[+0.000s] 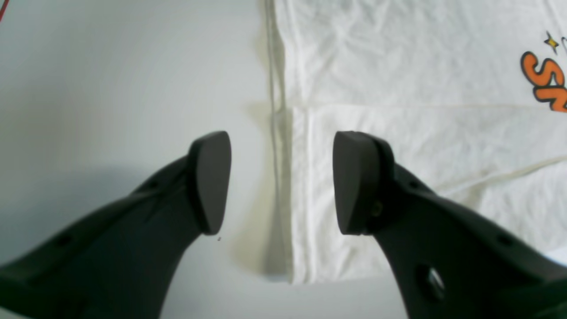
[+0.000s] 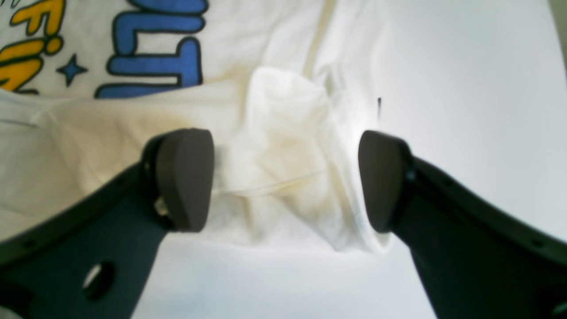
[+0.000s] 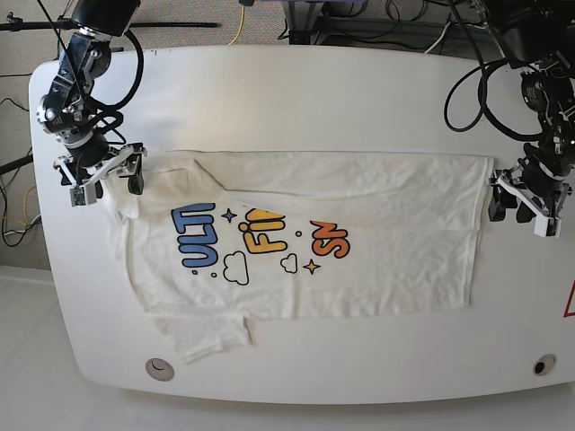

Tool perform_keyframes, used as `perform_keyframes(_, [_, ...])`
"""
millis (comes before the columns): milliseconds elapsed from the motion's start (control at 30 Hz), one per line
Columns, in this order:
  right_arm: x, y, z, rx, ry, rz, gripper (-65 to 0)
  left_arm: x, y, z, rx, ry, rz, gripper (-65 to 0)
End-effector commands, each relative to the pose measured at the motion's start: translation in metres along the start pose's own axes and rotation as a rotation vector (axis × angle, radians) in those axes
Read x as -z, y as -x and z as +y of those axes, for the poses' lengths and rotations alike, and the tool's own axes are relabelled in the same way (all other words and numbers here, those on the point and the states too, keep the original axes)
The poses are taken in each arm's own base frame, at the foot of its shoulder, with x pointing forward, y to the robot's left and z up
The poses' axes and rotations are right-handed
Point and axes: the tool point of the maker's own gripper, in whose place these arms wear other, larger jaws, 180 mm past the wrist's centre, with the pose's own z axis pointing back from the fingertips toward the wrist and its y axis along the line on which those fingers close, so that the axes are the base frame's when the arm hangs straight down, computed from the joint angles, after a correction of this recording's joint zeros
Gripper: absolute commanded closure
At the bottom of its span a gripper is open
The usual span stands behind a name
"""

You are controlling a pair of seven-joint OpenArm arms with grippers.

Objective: Fold the T-shirt properly
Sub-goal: 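Move both grippers to the shirt's shoulder edge and close on it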

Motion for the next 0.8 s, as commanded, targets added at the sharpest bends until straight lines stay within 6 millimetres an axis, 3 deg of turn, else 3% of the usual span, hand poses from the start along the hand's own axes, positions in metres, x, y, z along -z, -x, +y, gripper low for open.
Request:
perform_keyframes(0, [-0.013,-0.019,0.004,-0.034,-0.002,-0.070,-46.5,-0.016,-0.004,-0.006,0.077,-0.008,-0.040,-32.6])
perform_keyframes(267, [-0.023,0.002,-0.002,-0.031,0.037,-0.029,-45.9,-0.033,0.013,-0.020,0.141,-0.009,-0.049,-29.0])
perform_keyframes(333, [-0.030,0.012,-0.012,-0.017,0.068,-0.011,-46.3,-0.039,0.018,-0.027,0.133,0.002,-0.063,-33.1])
perform_keyframes(600, [-0.030,0.022,-0.020,-0.003,0.085,0.004,-46.5,-0.040,0.028,-0.030,0.107,0.013,-0.069,-39.5])
perform_keyframes(767, [-0.020,0.019,-0.017,0.007,0.065,-0.031,-46.9,-0.034,0.030,-0.028,0.099,0.023,-0.057,-37.8])
